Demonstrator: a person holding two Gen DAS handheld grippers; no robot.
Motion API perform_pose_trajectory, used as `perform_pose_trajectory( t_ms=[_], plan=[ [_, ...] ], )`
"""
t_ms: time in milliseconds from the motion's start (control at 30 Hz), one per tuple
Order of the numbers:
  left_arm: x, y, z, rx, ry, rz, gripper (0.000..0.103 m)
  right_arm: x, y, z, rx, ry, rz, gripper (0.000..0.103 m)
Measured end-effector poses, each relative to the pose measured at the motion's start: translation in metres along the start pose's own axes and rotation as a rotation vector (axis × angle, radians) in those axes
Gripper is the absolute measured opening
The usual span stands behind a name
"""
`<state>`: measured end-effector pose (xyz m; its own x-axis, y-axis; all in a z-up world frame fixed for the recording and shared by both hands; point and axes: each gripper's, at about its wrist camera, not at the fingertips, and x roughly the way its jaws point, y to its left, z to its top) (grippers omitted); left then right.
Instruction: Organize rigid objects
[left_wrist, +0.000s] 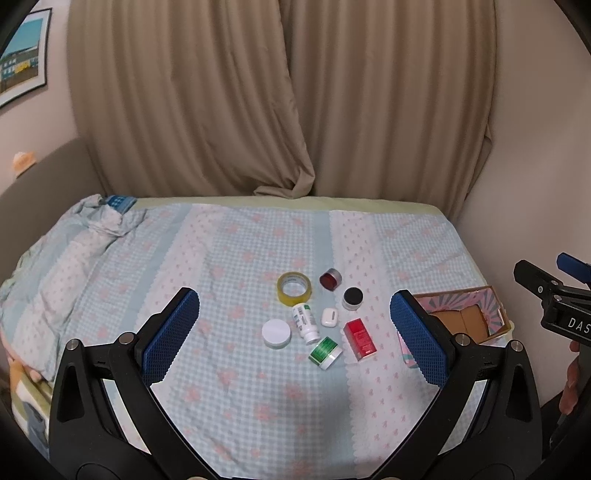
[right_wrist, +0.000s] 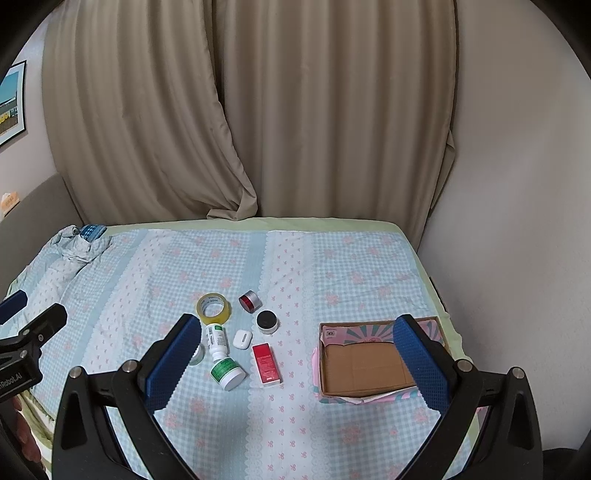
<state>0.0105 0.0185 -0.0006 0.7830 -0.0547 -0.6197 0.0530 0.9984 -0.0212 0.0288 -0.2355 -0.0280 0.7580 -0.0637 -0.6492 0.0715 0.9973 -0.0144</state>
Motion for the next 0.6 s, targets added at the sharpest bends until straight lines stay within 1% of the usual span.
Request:
perform_pose_trajectory(
  t_ms=[600],
  plan=[
    [0.0019, 0.0043, -0.0003, 0.001, 0.009, -0.009, 0.103, -0.0006, 0.0035, 0.0002, -0.001, 0.0, 0.001, 0.103]
  ],
)
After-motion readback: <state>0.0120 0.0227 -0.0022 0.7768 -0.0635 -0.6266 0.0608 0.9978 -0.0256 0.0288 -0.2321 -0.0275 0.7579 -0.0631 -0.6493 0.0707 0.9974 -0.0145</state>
